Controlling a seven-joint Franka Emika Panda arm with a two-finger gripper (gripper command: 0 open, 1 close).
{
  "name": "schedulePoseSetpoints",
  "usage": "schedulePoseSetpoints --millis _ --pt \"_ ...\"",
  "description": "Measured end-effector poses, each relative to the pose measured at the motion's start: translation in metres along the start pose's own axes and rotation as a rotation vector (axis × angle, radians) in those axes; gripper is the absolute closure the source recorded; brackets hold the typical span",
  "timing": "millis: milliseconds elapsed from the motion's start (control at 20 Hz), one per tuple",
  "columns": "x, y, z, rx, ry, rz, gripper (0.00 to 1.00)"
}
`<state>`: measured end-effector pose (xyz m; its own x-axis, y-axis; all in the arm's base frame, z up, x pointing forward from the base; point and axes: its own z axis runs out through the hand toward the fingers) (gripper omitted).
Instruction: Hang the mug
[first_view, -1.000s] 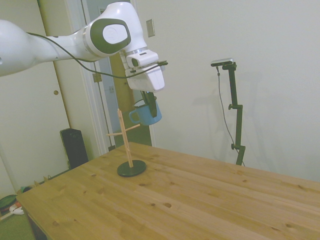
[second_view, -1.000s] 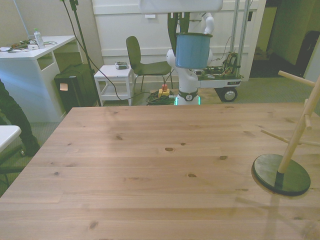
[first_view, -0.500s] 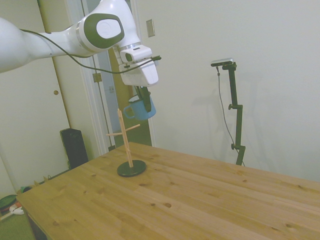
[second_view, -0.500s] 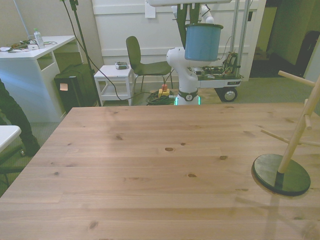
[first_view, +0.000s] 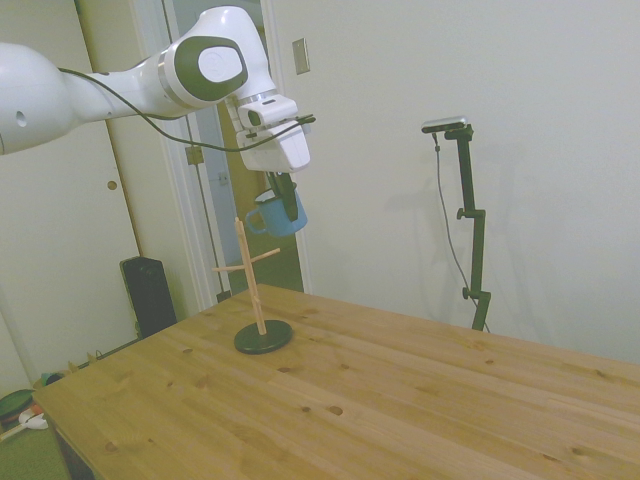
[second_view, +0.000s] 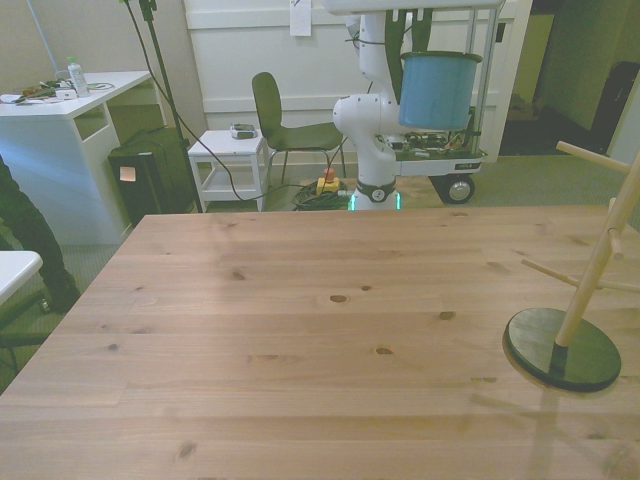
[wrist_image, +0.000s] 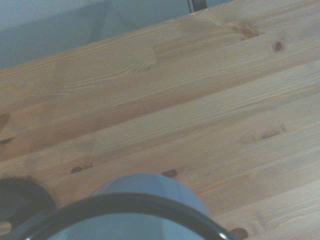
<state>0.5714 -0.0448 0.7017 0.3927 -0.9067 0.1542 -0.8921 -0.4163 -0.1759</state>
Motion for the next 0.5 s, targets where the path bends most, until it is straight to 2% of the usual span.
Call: schedulePoseSetpoints --millis 500 --pt "-0.028 -0.03 0.007 -0.018 0.0 -0.013 1.0"
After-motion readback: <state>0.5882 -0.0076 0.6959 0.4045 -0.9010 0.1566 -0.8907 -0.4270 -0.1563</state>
